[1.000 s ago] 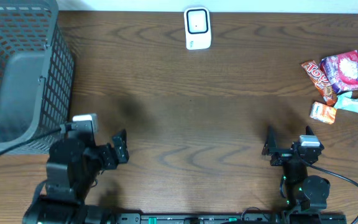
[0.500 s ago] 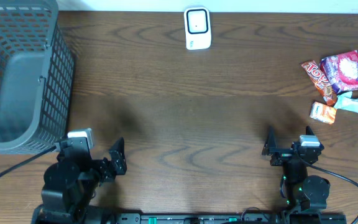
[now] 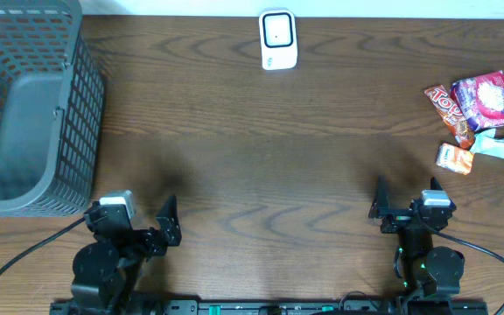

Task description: Scan the item barcode

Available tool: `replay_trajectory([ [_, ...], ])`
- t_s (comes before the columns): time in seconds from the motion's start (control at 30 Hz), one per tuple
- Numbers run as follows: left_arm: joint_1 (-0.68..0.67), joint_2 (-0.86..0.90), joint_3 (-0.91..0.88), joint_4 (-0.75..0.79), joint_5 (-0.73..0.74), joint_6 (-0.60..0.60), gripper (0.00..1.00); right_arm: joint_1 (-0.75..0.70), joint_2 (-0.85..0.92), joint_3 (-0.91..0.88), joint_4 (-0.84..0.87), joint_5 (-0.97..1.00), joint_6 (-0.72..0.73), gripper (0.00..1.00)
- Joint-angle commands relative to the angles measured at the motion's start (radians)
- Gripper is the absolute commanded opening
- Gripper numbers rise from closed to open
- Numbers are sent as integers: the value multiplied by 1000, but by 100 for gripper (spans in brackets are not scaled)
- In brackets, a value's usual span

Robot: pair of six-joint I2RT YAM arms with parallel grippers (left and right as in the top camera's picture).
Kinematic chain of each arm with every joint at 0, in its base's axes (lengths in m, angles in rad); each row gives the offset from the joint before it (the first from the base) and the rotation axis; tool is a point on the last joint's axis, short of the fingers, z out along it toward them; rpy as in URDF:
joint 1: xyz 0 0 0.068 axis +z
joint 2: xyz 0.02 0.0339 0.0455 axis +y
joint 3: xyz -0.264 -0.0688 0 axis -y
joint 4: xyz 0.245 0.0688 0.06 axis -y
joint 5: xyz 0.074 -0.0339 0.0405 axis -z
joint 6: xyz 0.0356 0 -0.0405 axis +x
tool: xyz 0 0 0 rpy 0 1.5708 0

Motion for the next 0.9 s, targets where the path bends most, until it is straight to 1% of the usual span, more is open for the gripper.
replay_trajectory([
  [0.0,27,-42,-55,60,-11,17,98,-2,-6,-2,-5,-2,14,99],
  [0.3,48,-125,-138,180,-11,17,98,-2,-6,-2,-5,-2,14,99],
  [0.47,48,-151,-190,274,-11,17,98,-2,-6,-2,-5,-2,14,99],
  [0.87,76,-152,-289,494,-7,17,98,-2,-6,-2,-5,-2,14,99],
])
